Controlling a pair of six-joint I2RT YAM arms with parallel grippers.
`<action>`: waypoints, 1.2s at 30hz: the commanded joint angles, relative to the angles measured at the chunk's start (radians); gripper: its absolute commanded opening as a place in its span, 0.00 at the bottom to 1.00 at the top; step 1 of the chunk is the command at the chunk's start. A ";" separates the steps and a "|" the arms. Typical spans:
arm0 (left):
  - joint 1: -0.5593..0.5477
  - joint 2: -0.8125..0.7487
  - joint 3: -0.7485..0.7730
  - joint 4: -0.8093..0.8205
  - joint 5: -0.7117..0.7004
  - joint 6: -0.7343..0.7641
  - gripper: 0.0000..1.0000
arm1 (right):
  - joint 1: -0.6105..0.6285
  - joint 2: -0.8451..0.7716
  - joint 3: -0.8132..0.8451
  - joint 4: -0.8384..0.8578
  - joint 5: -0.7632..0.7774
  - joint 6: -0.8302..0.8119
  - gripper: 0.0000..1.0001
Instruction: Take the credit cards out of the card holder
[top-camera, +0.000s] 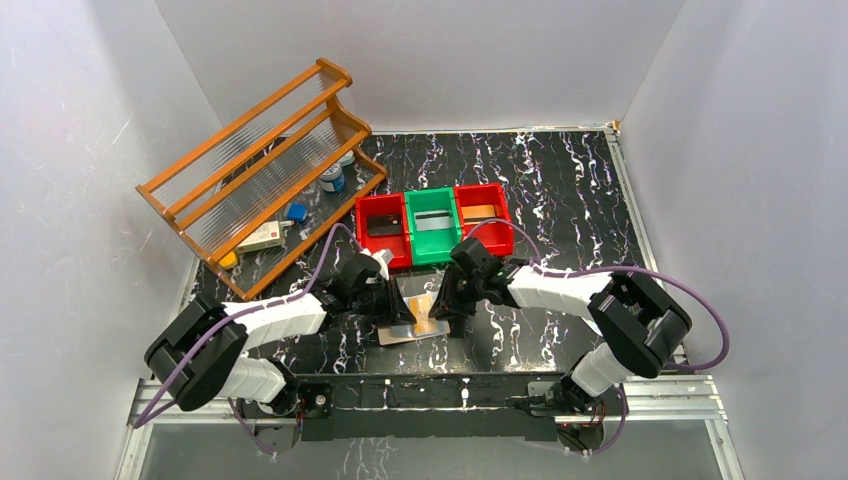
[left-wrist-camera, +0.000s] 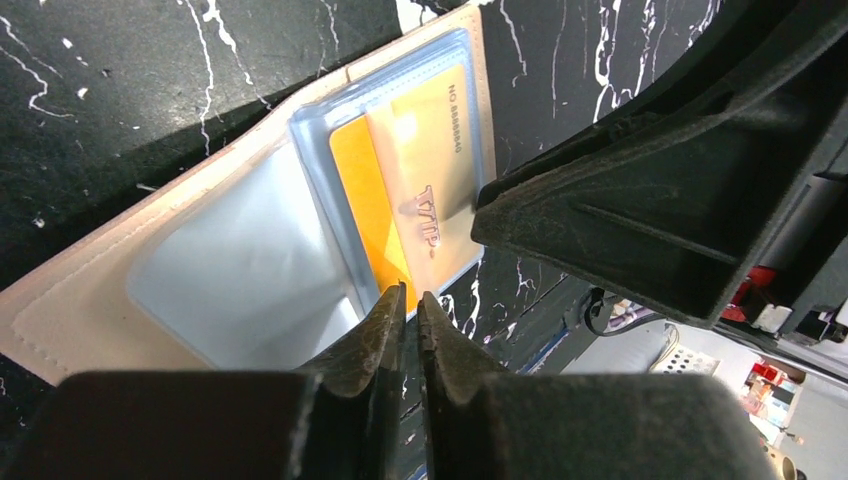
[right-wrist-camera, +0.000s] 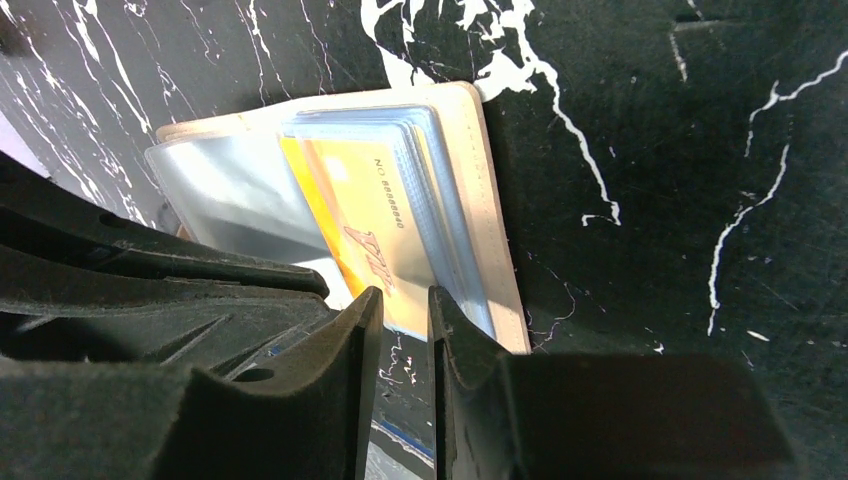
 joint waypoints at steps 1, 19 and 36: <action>-0.006 0.002 -0.005 -0.014 -0.012 -0.007 0.11 | 0.002 -0.006 0.037 -0.022 0.016 -0.018 0.32; -0.005 0.028 -0.059 0.074 -0.041 -0.067 0.26 | 0.001 0.042 -0.013 0.018 -0.018 0.016 0.32; 0.011 -0.076 -0.166 0.212 -0.052 -0.187 0.23 | 0.001 0.077 -0.034 0.020 -0.021 0.030 0.32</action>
